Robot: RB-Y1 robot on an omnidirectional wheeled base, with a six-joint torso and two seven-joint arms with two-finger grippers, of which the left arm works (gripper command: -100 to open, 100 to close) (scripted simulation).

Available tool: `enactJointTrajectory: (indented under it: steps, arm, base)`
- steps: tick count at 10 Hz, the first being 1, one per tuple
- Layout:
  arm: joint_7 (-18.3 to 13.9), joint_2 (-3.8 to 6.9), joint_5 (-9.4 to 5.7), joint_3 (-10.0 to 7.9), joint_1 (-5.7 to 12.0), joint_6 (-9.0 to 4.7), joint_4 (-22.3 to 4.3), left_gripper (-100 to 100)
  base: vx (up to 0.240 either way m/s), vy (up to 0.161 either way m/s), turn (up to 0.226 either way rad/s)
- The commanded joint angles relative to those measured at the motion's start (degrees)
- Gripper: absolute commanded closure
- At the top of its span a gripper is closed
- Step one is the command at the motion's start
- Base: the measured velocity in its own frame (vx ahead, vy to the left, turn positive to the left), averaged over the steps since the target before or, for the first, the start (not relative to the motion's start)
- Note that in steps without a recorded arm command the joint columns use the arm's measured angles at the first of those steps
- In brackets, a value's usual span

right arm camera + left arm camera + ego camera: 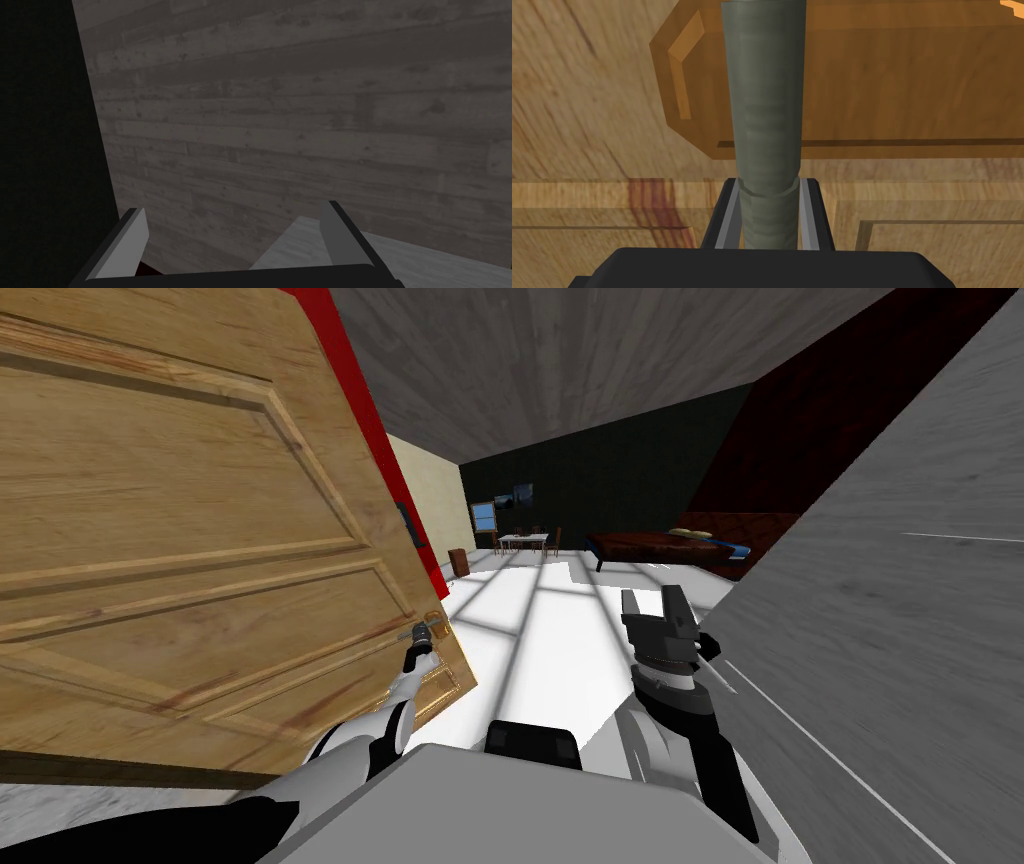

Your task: Push the door open

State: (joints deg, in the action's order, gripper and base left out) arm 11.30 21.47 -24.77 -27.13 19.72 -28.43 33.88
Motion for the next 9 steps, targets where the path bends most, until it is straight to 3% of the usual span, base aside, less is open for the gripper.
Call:
enactJointTrajectory:
  steps: [1, 6, 7, 9]
  arm:
    - [0.7, 0.51, -0.58, -1.25, -0.31, -0.05, 0.2, 100]
    - [2.1, 1.56, -1.94, -3.95, -0.8, -0.43, -0.3, 100]
    - [1.6, 1.54, -1.67, -3.28, -0.45, -0.5, -1.0, 100]
    - [2.4, 2.16, -2.49, -4.8, -0.81, -0.93, -1.5, 100]
  base:
    - [0.212, 0.018, 0.049]
    - [0.17, -0.003, 0.042]
    - [0.082, -0.007, 0.031]
    - [0.159, 0.005, 0.046]
